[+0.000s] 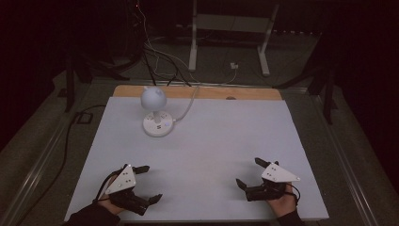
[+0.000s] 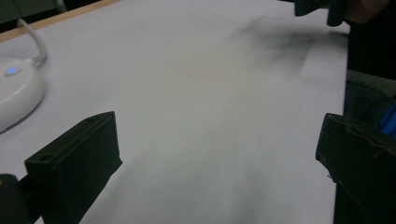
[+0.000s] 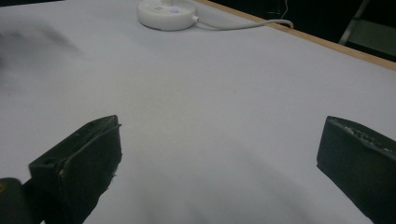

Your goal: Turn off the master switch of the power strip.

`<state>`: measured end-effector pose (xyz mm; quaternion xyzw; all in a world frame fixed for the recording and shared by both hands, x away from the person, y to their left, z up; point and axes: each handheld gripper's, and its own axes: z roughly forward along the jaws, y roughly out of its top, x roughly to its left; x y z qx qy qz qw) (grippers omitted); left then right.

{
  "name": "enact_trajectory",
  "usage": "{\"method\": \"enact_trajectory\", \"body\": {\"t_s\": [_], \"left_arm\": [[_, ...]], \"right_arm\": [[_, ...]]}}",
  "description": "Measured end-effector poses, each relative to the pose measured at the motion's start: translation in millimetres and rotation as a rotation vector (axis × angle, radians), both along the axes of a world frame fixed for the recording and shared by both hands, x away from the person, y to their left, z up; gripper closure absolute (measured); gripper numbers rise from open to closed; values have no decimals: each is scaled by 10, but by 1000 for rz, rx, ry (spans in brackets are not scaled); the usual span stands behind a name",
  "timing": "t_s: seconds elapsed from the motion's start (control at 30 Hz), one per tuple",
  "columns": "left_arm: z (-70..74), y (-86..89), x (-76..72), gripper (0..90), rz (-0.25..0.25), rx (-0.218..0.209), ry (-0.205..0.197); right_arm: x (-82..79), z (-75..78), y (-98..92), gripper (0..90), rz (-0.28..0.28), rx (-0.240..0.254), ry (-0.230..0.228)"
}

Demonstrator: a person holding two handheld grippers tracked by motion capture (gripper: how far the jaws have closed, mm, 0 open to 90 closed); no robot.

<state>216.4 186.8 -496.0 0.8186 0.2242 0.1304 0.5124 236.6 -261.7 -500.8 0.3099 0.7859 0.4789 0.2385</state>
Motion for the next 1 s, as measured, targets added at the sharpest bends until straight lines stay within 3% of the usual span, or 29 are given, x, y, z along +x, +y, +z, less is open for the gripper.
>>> {"method": "enact_trajectory", "body": {"t_s": [0.37,1.0], "left_arm": [[128,-87,-3,4,-60,-11,-5],[366,-146,130,4,-63,-55,-37]], "right_arm": [[-10,11,6,0,3,9,-1],[-16,25,-5,0,2,25,-3]]}}
